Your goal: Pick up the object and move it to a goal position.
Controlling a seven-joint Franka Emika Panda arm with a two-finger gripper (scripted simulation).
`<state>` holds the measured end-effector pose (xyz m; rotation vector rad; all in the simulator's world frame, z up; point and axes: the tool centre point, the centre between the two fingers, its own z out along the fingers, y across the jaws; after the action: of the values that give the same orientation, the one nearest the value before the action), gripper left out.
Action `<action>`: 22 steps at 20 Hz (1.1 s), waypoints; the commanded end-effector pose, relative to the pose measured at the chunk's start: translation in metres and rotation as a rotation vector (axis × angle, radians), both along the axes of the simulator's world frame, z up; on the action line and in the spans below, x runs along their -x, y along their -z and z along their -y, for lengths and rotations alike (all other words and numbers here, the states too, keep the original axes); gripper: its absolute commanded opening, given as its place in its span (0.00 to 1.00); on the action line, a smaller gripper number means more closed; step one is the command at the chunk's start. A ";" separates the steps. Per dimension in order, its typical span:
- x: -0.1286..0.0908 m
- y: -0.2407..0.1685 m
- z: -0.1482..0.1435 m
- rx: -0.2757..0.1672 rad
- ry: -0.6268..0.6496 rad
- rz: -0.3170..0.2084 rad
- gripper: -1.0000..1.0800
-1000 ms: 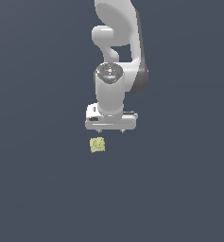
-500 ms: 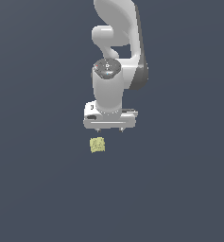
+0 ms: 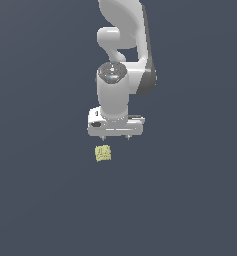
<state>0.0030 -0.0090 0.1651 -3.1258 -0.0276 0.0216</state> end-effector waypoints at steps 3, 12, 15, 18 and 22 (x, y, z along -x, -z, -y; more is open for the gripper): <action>0.000 0.010 0.009 0.002 -0.020 0.002 0.96; 0.003 0.051 0.045 0.010 -0.106 0.011 0.96; 0.005 0.062 0.055 0.012 -0.130 0.013 0.96; 0.006 0.069 0.062 0.013 -0.146 0.014 0.96; 0.007 0.074 0.066 0.014 -0.156 0.015 0.96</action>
<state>-0.0040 -0.0737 0.0924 -3.1300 -0.2649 0.0021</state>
